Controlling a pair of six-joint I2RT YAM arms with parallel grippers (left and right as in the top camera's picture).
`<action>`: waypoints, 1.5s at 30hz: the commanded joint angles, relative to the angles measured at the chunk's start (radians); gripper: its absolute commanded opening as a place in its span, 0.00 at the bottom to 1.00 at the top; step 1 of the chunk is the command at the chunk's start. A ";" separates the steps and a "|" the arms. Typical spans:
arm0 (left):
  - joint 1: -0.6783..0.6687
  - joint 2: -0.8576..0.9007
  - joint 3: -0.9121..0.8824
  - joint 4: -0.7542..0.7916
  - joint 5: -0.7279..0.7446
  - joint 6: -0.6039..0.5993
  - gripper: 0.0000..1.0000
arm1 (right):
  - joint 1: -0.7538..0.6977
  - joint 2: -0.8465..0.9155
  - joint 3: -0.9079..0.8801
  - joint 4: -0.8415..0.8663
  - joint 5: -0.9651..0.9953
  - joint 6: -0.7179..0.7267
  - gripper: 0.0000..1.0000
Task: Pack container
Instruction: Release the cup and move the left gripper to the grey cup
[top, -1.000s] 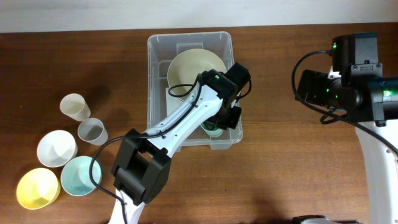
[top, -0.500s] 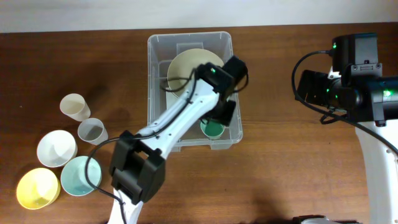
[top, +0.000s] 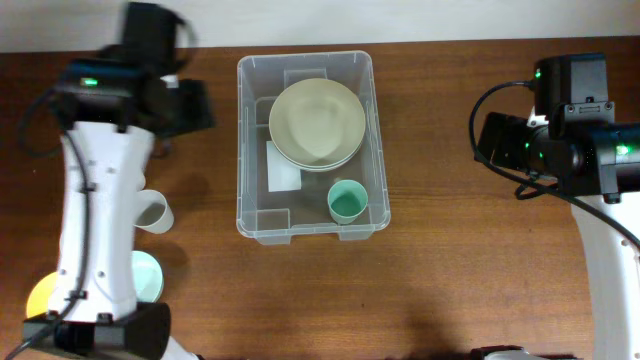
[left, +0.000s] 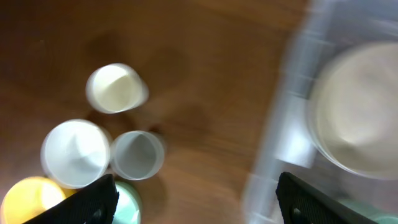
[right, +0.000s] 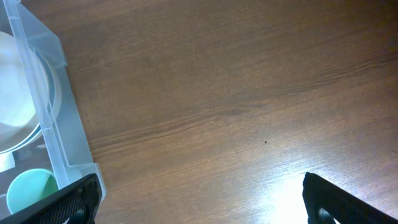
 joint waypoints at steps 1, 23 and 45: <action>0.118 0.042 -0.088 -0.002 0.027 -0.004 0.84 | -0.006 0.002 -0.007 0.001 0.009 -0.002 0.99; 0.198 0.056 -0.811 0.443 0.100 0.015 0.58 | -0.006 0.002 -0.007 0.000 0.009 -0.002 0.99; -0.051 -0.124 -0.354 0.271 0.180 0.022 0.01 | -0.006 0.002 -0.007 -0.003 0.010 -0.002 0.99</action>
